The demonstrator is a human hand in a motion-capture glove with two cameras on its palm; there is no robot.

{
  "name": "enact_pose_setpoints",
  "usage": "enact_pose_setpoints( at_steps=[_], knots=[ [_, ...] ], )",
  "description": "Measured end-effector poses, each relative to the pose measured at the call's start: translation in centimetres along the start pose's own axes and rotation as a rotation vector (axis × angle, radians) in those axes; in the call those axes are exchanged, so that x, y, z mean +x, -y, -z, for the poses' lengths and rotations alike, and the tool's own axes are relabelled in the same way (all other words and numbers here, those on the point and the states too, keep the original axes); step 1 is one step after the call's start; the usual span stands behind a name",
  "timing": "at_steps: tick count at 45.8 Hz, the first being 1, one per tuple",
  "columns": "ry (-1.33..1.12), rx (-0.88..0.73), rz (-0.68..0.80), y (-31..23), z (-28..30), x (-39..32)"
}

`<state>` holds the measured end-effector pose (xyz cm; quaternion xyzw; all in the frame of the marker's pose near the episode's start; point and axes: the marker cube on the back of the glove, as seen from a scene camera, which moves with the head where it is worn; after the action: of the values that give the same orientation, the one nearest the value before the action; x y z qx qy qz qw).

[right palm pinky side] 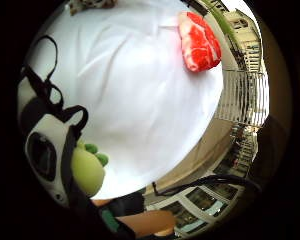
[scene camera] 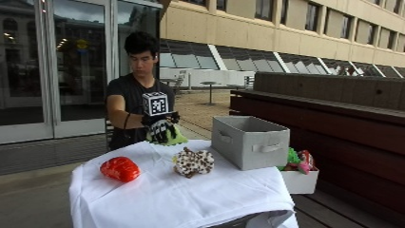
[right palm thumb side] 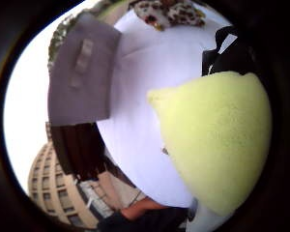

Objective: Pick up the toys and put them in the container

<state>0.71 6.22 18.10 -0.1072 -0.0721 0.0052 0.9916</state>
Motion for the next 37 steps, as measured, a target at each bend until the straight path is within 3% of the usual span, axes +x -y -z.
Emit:
enact_pose_setpoints(
  at_steps=[4, 8, 13, 22, 37],
  knots=[
    [-0.004, 0.076, -0.036, 1.1, 4.9, 0.0],
    [0.005, 0.179, -0.169, 2.1, 10.3, -0.9],
    [-0.017, 0.278, -0.050, 3.4, 16.5, -1.9],
    [0.016, 0.352, -0.014, 5.7, 24.4, -6.8],
    [0.070, 0.385, 0.107, 8.7, 29.3, -21.8]
  ],
)
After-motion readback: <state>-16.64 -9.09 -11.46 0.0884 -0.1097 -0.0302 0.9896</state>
